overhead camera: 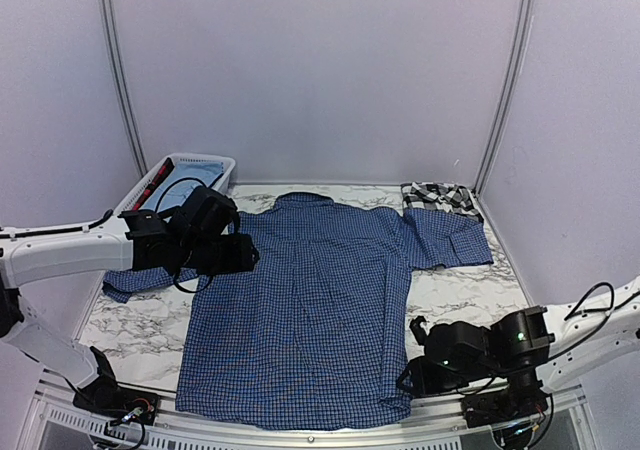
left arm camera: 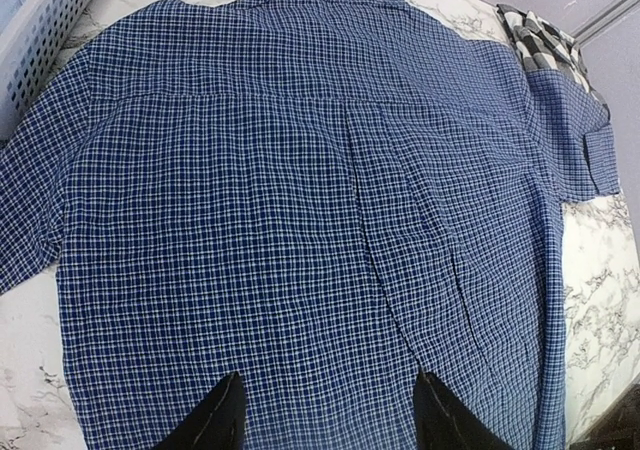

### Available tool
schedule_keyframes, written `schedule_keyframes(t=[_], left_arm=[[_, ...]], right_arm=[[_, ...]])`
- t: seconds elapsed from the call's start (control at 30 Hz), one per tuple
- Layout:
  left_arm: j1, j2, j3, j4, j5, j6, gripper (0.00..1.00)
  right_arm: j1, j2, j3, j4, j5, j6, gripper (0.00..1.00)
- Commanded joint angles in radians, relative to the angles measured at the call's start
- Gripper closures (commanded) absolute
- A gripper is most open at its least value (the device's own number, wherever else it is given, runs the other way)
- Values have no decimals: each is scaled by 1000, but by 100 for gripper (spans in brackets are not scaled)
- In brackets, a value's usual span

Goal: Fold and stack the long sleeve shirts
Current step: Smooth out the flattened shirt at the center of the board.

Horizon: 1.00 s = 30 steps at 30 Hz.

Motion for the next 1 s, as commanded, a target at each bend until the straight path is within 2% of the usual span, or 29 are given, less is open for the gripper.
schedule_keyframes(t=[0.0, 0.27, 0.5, 0.73, 0.97], left_arm=[[-4, -23, -10, 1, -28, 7, 41], [-3, -20, -4, 1, -33, 12, 41], [-3, -24, -7, 1, -38, 16, 41], [-4, -13, 3, 1, -40, 21, 42], [-3, -10, -1, 1, -38, 16, 42]], right_arm=[[8, -47, 79, -110, 77, 41, 62], [8, 56, 51, 31, 16, 36, 64], [8, 27, -47, 167, 9, 76, 66], [8, 100, -10, 169, 7, 51, 68], [8, 72, 11, 150, 4, 53, 72]])
